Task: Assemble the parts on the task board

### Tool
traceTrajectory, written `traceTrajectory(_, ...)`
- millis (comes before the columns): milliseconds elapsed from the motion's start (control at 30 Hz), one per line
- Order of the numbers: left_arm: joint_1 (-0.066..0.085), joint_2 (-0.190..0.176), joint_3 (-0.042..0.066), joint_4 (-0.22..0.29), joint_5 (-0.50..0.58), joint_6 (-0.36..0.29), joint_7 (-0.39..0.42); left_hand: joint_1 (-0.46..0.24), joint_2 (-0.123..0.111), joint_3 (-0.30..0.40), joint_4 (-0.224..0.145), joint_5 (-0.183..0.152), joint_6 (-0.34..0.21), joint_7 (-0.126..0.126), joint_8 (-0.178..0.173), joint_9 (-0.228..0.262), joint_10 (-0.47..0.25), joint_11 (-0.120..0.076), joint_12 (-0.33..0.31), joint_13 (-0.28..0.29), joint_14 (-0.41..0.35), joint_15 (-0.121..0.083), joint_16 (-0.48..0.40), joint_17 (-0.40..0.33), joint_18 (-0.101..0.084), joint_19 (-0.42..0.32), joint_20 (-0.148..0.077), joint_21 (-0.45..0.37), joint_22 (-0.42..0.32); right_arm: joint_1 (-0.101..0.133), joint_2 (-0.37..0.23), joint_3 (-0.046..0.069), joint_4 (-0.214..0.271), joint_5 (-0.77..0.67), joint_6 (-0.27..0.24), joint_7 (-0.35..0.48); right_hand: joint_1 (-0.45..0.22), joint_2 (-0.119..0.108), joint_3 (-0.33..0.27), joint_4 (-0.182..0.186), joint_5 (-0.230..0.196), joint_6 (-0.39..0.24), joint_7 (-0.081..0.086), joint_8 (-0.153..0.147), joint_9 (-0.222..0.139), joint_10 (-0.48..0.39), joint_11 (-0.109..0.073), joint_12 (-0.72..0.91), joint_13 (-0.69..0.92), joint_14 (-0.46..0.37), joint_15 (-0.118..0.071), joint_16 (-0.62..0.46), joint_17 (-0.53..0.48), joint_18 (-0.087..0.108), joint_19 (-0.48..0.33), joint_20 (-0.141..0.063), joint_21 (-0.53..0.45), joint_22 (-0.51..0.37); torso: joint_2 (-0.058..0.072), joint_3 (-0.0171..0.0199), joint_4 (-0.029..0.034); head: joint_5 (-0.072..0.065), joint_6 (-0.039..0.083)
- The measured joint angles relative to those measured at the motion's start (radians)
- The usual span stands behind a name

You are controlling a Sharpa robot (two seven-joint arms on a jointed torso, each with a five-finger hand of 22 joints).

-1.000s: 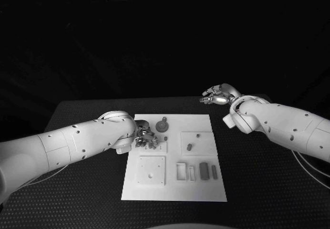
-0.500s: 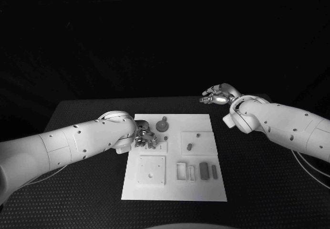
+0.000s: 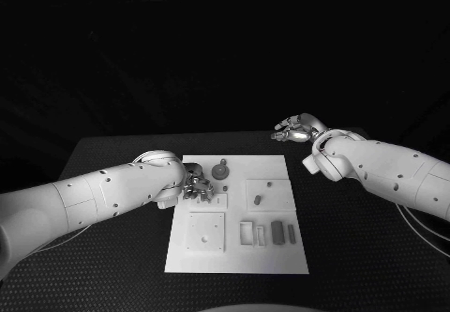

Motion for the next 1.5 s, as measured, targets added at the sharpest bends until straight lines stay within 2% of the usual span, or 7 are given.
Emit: traceTrajectory(1500,-0.002,0.014,-0.002,-0.011,-0.003,0.025,0.003,0.0,0.0,0.0,0.0,0.0,-0.004,-0.005,0.004,0.001,-0.001,0.0,0.008,0.0,-0.001,-0.001,0.004,0.0,0.0,0.0,0.0,0.004,0.0,0.0,0.002,0.0,0.0,-0.001,0.001,0.0,0.0,0.0,0.0,0.0,0.004,0.0,0.0,0.0,-0.001,0.0,0.0,0.0,0.0,-0.003,0.003,0.0,-0.001,0.0,0.0,0.0,0.0,0.0,-0.001,0.0004,0.0006,0.001,-0.005)
